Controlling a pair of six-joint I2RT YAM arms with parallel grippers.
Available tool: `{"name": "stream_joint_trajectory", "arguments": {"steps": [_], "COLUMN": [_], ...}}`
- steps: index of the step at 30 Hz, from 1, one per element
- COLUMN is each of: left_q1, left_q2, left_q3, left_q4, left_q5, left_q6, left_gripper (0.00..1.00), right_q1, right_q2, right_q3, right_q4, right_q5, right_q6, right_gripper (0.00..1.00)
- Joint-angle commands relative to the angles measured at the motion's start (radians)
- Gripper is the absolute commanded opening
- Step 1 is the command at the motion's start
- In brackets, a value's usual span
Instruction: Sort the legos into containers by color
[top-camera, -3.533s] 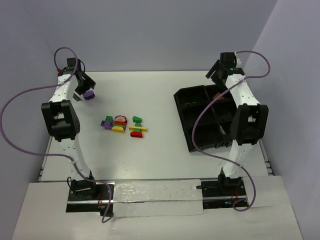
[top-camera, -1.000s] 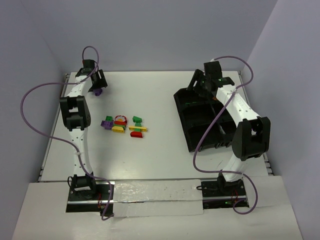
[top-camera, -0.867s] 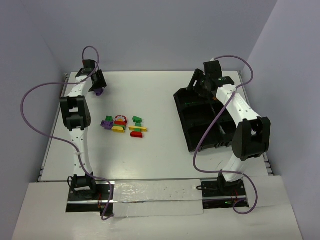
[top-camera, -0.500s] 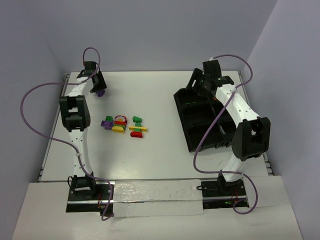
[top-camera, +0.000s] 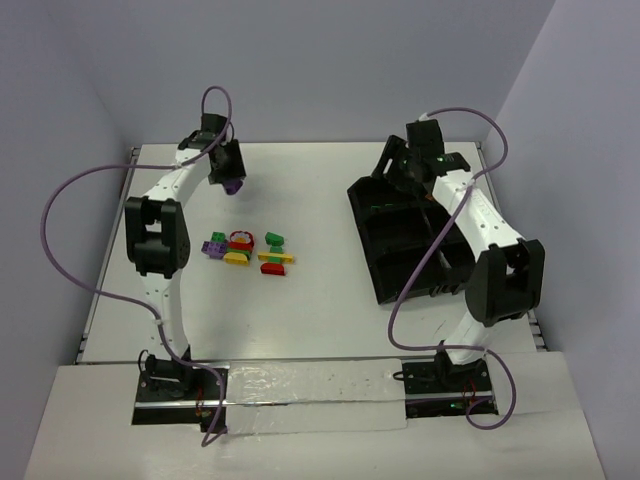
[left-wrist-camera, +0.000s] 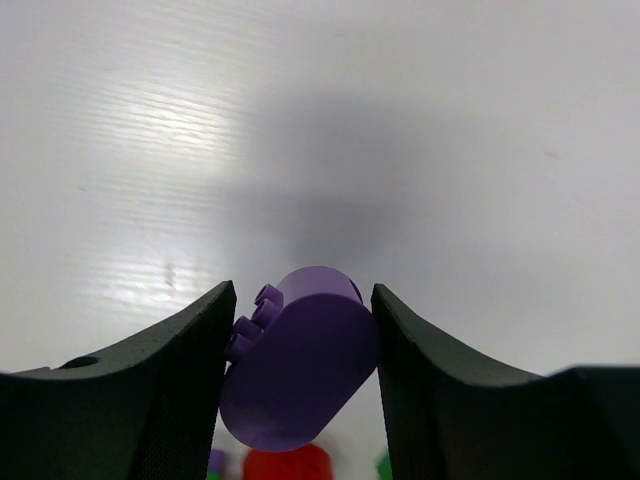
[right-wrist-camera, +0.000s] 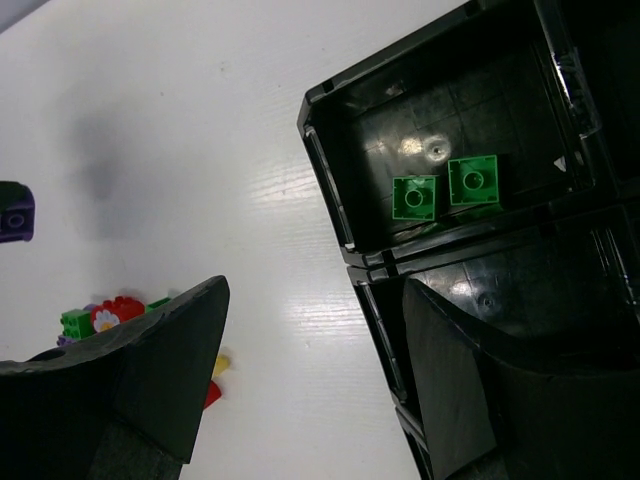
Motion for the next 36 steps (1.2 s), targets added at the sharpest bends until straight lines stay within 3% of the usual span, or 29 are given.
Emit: {"name": "stream_joint_trajectory", "arguments": {"steps": [1, 11, 18, 29, 32, 36], "left_q1": [-0.093, -0.293, -0.412, -0.451, -0.458, -0.469], "left_q2": [-0.152, -0.218, -0.174, -0.119, -0.119, -0.046], "left_q3": [-0.039, -0.069, -0.107, -0.159, -0.166, -0.110], "left_q4": [-0.013, -0.038, -0.024, 0.022, 0.035, -0.018], "left_q5": [0.025, 0.103, 0.118, 0.163, 0.189, 0.169], "left_q6": [-0.047, -0.130, -0.151, -0.173, -0.180, -0.238], "left_gripper": [0.00, 0.00, 0.00, 0.00, 0.00, 0.00], "right_q1": [0.009, 0.017, 0.032, 0.102, 0.117, 0.146], "right_q2": [-0.104, -0.214, -0.197, -0.134, -0.122, -0.110], "right_q3": [-0.050, -0.267, -0.282, -0.197, -0.192, -0.202], "right_q4": [0.008, 0.038, 0.016, -0.091, -0.091, -0.055], "right_q5": [0.025, 0.096, 0.098, 0.180, 0.156, 0.002], "right_q6": [-0.012, 0.028, 0.089, 0.073, 0.073, 0.003], "right_gripper": [0.78, 0.77, 0.77, 0.77, 0.76, 0.70]}}
